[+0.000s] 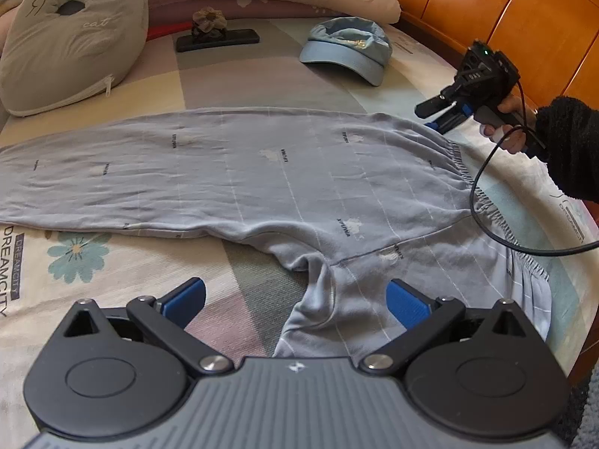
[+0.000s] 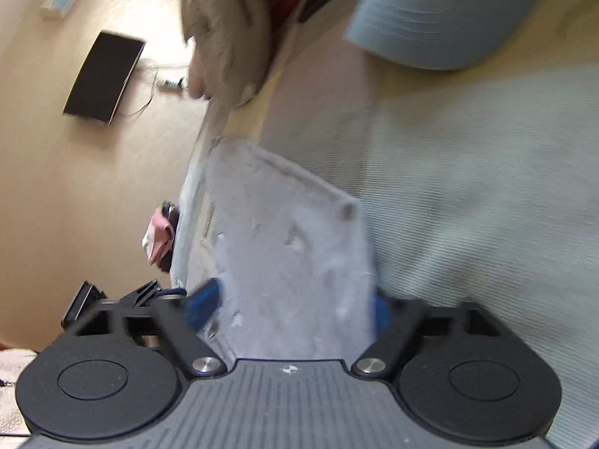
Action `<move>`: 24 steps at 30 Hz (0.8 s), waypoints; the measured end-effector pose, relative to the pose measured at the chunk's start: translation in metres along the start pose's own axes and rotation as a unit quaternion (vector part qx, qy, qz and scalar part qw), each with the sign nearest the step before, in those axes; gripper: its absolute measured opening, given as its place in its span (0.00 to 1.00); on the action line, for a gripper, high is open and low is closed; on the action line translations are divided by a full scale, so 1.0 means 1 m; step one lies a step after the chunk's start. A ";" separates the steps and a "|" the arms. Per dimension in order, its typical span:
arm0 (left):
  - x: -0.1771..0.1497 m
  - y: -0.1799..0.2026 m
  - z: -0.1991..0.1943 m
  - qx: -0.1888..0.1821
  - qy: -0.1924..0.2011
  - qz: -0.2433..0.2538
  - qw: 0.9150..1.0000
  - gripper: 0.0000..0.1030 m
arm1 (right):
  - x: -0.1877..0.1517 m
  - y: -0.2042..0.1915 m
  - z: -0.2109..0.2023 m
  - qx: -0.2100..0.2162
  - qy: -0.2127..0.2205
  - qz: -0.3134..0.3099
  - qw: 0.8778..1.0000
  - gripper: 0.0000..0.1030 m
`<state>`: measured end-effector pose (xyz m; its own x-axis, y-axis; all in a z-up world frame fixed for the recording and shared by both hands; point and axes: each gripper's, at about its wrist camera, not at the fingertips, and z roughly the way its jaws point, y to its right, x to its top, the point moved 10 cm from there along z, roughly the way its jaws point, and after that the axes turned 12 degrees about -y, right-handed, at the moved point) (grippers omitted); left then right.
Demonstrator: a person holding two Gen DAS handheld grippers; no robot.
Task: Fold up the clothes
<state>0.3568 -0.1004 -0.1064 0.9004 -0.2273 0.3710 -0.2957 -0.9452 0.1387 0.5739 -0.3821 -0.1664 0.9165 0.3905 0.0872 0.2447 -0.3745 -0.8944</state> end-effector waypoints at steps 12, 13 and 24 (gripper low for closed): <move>0.000 0.000 0.004 -0.011 -0.001 -0.005 1.000 0.99 | -0.001 0.013 0.010 -0.075 0.000 -0.028 0.997 0.02; 0.000 0.000 0.004 -0.011 0.000 -0.005 1.000 0.99 | -0.003 0.016 0.010 -0.075 0.010 -0.024 0.997 0.02; 0.013 0.004 0.001 -0.012 0.015 0.018 1.000 0.99 | -0.022 -0.026 0.017 -0.279 0.048 -0.104 0.953 0.08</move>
<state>0.3676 -0.1079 -0.1020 0.8788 -0.2541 0.4039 -0.3363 -0.9303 0.1466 0.5415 -0.3668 -0.1522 0.8478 0.4371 0.3003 0.5304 -0.6972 -0.4823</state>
